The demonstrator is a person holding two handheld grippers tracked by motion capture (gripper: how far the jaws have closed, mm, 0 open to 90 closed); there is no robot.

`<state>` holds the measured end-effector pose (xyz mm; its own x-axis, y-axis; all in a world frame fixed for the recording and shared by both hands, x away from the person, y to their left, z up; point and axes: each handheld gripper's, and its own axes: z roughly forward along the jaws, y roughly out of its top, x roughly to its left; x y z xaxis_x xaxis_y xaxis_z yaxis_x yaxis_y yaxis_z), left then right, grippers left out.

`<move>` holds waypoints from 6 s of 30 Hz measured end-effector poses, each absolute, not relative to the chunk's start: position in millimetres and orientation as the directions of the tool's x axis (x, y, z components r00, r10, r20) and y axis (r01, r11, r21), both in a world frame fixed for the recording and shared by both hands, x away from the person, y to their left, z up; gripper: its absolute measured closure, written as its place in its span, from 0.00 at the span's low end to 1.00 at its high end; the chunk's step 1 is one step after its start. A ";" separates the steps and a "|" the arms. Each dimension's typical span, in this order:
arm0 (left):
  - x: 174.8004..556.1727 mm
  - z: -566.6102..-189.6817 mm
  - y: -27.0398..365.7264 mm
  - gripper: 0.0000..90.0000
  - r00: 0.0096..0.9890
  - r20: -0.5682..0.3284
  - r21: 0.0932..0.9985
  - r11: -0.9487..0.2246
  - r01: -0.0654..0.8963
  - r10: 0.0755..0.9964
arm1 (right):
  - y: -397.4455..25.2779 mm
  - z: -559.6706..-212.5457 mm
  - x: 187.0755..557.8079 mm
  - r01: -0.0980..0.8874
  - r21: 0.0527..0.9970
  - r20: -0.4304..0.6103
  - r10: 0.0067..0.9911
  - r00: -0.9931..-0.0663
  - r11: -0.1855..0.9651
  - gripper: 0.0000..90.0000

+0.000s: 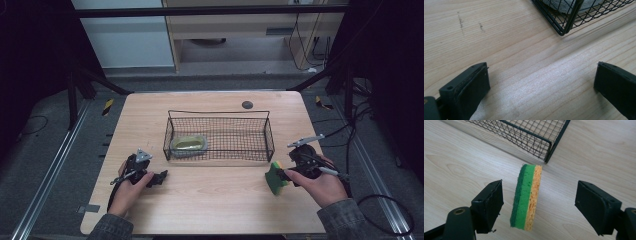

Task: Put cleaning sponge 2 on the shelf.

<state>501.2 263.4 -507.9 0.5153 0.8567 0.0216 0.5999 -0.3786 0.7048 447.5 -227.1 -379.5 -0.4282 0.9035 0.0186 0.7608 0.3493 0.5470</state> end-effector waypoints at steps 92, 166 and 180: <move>508.0 -508.6 268.8 0.00 0.505 0.020 0.713 -0.366 0.598 0.863 | -243.1 -303.0 537.8 0.662 0.600 -0.145 0.875 -0.462 0.449 0.72; 508.4 -508.6 269.0 0.00 0.509 0.019 0.713 -0.368 0.596 0.861 | -176.7 -373.3 613.6 0.665 0.529 -0.129 0.824 -0.551 0.527 0.72; 508.5 -508.6 269.1 0.00 0.510 0.019 0.714 -0.369 0.596 0.860 | -179.5 -385.8 619.3 0.680 0.517 -0.122 0.831 -0.543 0.520 0.72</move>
<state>508.5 269.1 -508.6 0.5099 0.8600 0.0193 0.5955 -0.3691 0.7135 619.3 -179.5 -385.8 -0.5430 0.8309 -0.1218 0.6798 0.5201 0.5171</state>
